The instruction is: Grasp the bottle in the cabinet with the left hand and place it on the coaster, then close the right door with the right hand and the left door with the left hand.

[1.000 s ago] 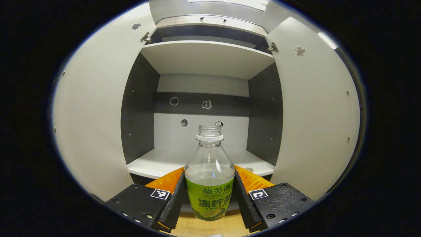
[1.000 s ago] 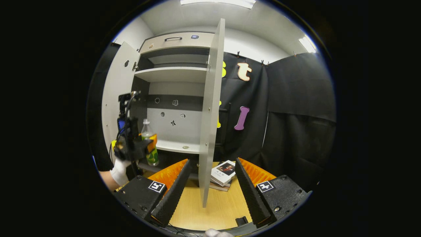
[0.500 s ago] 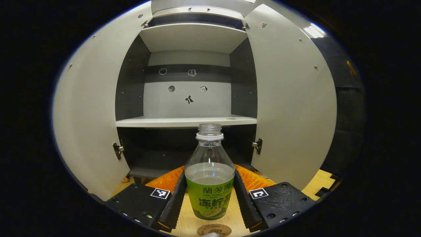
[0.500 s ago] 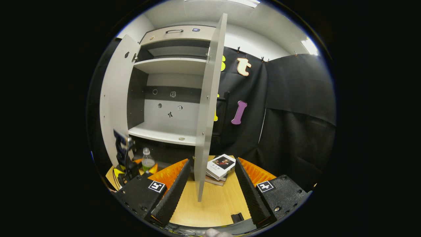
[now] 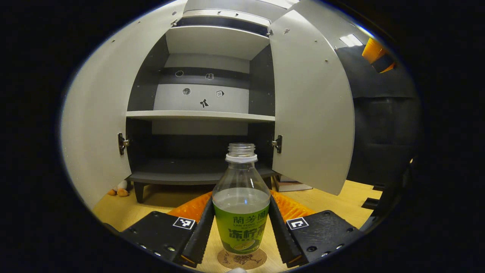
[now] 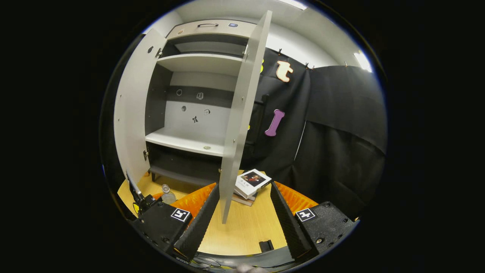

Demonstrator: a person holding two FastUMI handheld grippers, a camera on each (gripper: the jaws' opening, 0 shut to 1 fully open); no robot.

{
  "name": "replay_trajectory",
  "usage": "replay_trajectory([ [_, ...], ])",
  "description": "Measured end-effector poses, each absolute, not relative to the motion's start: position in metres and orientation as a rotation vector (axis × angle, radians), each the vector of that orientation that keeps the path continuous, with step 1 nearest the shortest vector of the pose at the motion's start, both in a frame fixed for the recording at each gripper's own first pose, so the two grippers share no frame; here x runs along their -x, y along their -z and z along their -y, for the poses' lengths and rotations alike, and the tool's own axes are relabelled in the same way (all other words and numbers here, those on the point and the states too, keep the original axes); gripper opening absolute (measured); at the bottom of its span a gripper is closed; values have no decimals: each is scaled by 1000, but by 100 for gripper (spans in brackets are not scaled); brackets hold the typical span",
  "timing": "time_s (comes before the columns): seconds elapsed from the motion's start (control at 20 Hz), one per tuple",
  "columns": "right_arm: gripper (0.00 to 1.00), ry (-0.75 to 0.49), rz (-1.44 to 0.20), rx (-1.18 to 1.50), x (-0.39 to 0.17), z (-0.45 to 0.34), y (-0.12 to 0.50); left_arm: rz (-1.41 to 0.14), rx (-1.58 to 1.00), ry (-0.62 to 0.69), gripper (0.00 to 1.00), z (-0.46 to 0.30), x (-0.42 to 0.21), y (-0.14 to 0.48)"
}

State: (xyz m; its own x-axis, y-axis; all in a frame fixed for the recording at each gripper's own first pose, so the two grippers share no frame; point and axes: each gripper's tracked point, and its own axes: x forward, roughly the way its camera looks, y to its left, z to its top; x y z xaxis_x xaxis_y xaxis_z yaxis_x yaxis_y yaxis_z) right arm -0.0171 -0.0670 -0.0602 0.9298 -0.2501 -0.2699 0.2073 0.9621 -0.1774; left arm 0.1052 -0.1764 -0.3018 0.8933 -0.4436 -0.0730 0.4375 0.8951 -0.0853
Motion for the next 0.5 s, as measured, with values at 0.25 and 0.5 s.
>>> replay_trajectory([
  [0.25, 84, 213, -319, 172, 12, 58, 69, -121, 76, 503, 72, 176, -86, 330],
  [0.5, 83, 198, -342, 188, 12, 55, 75, -79, 58, 515, 74, 176, -79, 331],
])
